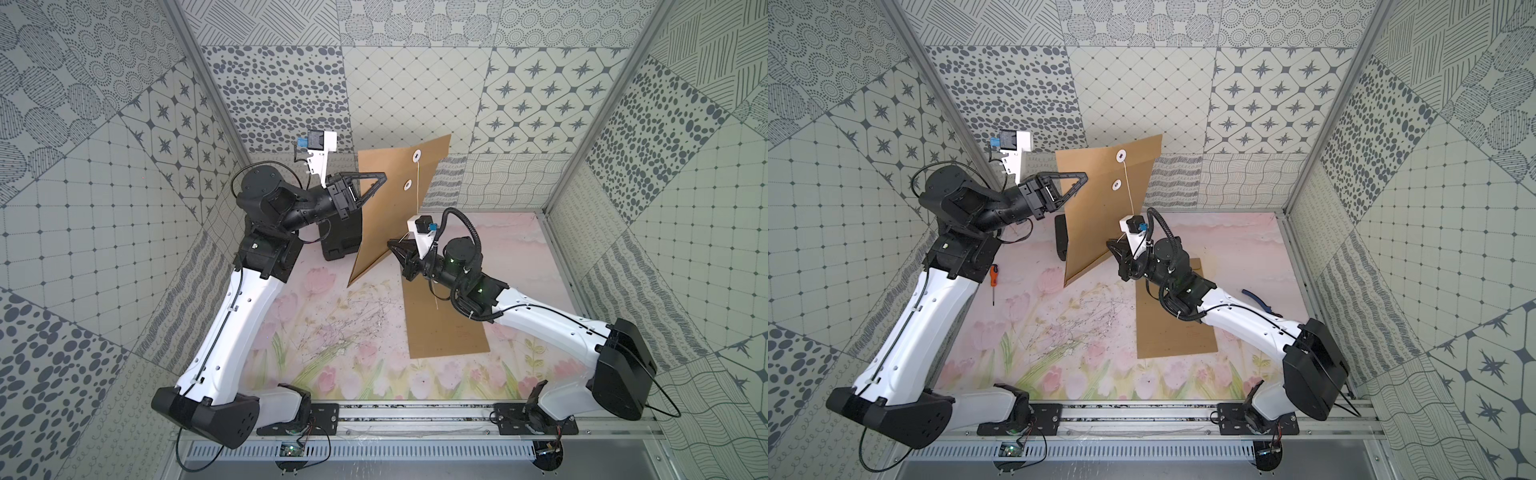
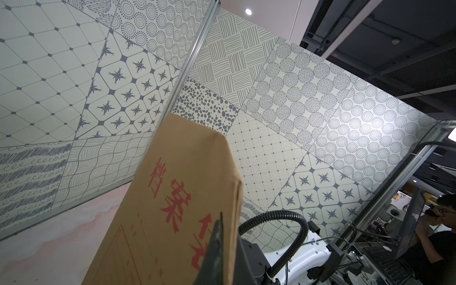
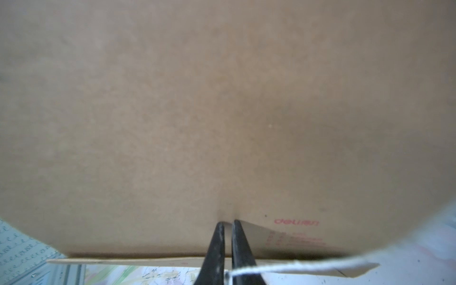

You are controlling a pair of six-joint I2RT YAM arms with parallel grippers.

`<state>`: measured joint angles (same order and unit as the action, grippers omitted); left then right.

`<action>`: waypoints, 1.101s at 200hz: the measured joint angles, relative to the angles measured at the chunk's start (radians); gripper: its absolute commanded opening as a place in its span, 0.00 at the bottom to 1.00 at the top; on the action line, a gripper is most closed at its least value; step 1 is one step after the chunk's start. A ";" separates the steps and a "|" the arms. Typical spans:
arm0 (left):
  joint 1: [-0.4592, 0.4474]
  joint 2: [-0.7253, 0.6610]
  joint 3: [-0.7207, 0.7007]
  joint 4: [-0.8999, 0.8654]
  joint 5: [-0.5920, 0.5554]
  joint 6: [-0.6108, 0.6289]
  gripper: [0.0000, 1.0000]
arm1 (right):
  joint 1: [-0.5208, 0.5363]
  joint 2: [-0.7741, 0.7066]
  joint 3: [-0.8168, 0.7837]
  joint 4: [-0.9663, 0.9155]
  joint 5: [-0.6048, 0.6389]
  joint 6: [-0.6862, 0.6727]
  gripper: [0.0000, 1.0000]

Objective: Close the mouth of the file bag
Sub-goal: Close the file bag.

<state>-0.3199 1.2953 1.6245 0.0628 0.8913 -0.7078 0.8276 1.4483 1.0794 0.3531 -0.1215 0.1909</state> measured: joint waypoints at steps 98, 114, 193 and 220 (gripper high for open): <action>0.019 0.000 -0.032 -0.036 -0.018 0.045 0.00 | -0.003 -0.217 -0.023 -0.283 -0.021 -0.075 0.00; 0.021 0.002 -0.041 -0.037 -0.019 0.048 0.00 | -0.001 -0.230 0.023 -0.360 -0.046 -0.093 0.00; 0.021 0.030 -0.142 0.035 -0.032 0.005 0.00 | 0.197 -0.122 0.319 -0.529 -0.131 -0.174 0.00; 0.020 0.033 -0.166 0.069 -0.034 -0.019 0.00 | 0.219 -0.072 0.346 -0.547 -0.173 -0.182 0.00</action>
<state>-0.3000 1.3281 1.4582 0.1314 0.8577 -0.7273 1.0470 1.3766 1.4254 -0.1940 -0.2943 0.0093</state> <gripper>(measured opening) 0.048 0.046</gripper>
